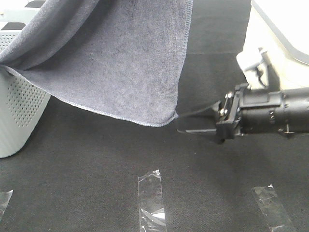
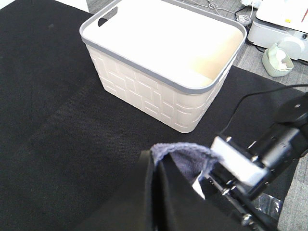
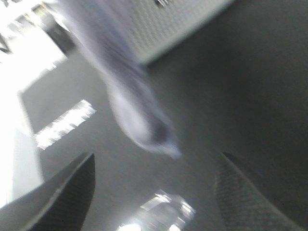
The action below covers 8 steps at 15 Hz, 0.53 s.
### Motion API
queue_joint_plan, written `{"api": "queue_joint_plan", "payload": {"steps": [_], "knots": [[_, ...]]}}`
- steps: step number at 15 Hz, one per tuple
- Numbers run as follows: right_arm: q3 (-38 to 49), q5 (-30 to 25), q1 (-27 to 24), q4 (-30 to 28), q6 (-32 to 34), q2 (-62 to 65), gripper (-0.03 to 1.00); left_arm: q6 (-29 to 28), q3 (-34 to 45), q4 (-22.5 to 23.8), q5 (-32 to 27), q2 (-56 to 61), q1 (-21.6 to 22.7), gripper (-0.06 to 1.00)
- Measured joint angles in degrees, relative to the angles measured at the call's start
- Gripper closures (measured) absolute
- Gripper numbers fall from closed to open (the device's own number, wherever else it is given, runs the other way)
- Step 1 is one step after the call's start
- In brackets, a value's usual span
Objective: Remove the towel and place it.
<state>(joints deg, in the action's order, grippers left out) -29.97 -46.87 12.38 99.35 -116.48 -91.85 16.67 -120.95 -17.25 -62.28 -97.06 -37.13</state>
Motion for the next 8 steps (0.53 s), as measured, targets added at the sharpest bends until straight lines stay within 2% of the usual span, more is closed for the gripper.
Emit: {"api": "queue_joint_plan", "payload": {"steps": [3,8], "knots": [[-1.72,-3.21,0.00,0.06,-1.55,-4.41,0.31,0.00,0.00,-0.06,0.06,0.00,0.00,0.94],[-7.56,-3.67,0.00,0.11,-1.60,-8.88,0.31,0.00,0.00,-0.06,0.11,0.00,0.00,0.94]]}}
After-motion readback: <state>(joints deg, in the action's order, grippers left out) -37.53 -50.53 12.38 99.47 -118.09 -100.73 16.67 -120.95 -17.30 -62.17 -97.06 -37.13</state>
